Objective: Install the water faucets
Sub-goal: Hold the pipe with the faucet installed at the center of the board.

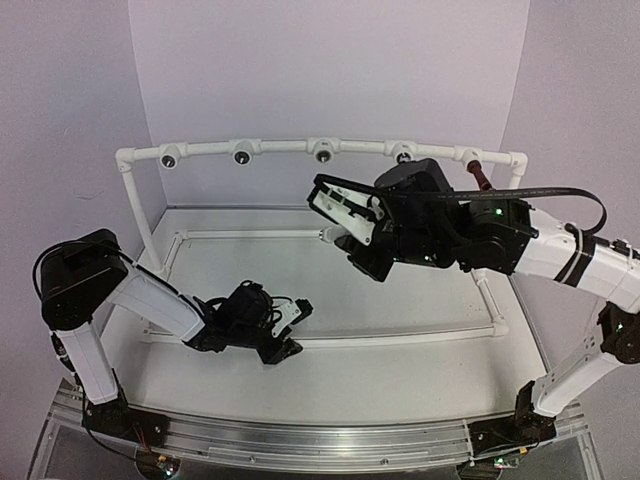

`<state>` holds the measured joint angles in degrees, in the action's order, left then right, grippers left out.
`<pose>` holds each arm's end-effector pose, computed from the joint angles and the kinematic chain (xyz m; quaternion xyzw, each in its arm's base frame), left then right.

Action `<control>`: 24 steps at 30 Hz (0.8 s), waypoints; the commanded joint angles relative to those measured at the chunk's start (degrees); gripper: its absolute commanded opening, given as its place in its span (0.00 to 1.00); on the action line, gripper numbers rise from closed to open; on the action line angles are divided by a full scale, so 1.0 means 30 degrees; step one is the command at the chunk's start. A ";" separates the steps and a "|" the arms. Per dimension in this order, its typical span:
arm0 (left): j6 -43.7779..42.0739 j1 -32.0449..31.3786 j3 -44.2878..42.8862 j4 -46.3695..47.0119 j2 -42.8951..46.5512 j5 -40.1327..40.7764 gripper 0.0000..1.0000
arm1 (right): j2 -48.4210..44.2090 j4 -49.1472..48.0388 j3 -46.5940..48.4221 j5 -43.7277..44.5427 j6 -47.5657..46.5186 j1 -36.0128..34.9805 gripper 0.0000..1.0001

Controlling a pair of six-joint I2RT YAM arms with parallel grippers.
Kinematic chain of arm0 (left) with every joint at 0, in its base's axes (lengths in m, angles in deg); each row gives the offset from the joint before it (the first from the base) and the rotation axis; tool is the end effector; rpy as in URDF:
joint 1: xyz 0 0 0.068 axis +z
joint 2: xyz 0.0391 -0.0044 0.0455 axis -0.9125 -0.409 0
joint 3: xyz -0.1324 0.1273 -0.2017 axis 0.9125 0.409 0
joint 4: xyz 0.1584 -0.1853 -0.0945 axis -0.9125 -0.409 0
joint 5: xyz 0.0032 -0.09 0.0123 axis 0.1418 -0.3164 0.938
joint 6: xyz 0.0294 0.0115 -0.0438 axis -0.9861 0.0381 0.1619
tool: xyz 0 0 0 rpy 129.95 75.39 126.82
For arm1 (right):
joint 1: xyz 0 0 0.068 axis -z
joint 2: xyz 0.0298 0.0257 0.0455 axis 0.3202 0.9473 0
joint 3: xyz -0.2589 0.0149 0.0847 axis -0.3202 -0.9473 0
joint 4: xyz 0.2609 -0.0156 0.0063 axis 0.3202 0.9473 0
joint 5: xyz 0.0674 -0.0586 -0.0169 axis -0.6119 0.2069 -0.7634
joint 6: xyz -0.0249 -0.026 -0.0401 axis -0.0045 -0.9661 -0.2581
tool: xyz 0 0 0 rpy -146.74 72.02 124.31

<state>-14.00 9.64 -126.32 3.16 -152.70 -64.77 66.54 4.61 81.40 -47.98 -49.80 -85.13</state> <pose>0.1798 -0.2717 0.1068 0.4904 0.7768 -0.1827 0.3503 0.1436 0.3013 0.3935 -0.5392 0.6680 0.0577 0.5096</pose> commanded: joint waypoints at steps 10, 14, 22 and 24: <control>0.2879 -0.2618 -0.1442 -0.0119 -0.3974 0.3303 0.22 | 0.1763 -0.2285 0.1217 0.8379 -0.4560 -0.0662 0.00; 0.3021 -0.2627 -0.0991 -0.0233 -0.3952 0.3306 0.14 | 0.0976 -0.5762 -0.0673 1.0878 -0.9649 -0.1013 0.00; 0.3538 -0.2609 -0.0425 -0.0381 -0.4120 0.3289 0.00 | 0.0710 -1.8539 -0.4972 1.0915 -2.1678 -0.0611 0.00; 0.3549 -0.2622 -0.0503 -0.0389 -0.4315 0.3131 0.00 | 0.1237 -2.0249 -0.4938 1.0966 -2.3192 -0.0268 0.00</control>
<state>-13.83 1.79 -131.13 11.12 -160.14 -56.49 69.52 -33.53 65.89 -17.76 -101.60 -87.64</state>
